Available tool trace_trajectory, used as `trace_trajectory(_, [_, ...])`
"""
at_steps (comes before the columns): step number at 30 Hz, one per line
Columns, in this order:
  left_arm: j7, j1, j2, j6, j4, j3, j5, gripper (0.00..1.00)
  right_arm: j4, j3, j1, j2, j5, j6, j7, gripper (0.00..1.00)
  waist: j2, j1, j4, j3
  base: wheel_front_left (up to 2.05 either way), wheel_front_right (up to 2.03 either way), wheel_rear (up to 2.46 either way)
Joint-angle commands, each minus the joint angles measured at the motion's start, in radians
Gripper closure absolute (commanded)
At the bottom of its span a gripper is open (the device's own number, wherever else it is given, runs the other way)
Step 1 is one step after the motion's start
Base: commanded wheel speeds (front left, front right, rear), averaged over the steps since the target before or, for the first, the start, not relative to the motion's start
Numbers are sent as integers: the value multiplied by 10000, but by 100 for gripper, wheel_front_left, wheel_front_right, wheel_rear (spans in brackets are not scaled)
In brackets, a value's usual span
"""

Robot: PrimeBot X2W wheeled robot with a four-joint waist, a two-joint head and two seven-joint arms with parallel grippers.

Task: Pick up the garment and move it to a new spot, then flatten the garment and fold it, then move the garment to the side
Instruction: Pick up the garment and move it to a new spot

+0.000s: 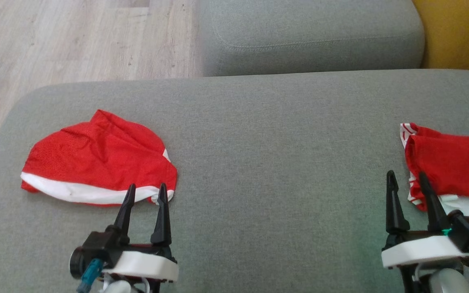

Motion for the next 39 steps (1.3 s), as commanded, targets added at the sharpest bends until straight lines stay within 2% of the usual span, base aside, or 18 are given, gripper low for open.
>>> trace_trajectory(1, [-95, -337, 11, 40, -354, 257, -46, 0, -392, 281, -275, -51, 58, -7, -136, 0, -1, 0, 37, -1, 0, 0, 0])
trace_trajectory(5, [-95, -365, 11, 56, -332, 269, -5, 0, -440, 388, -248, -51, 112, -7, -136, 0, -1, 0, 159, -2, 0, 0, 0])
trace_trajectory(10, [-95, -408, 11, 122, -276, 358, 68, 0, -457, 725, -140, -51, 200, -7, -136, 0, -1, 0, 633, -48, 0, 0, 0])
trace_trajectory(24, [-95, -296, 11, 114, -153, 872, 339, 0, -562, 2015, 70, -51, 456, -7, -137, 0, -1, 0, 2617, -282, 0, 0, 0])
trace_trajectory(30, [-95, -246, 10, 76, -84, 878, 394, 0, -595, 2160, 177, -51, 462, -7, -137, 0, -1, 0, 3346, -352, 0, 0, 0])
trace_trajectory(39, [-95, -192, 10, 13, -54, 914, 431, 0, -634, 2212, 243, -51, 559, -7, -137, 0, -1, 0, 3774, -361, 0, 0, 0])
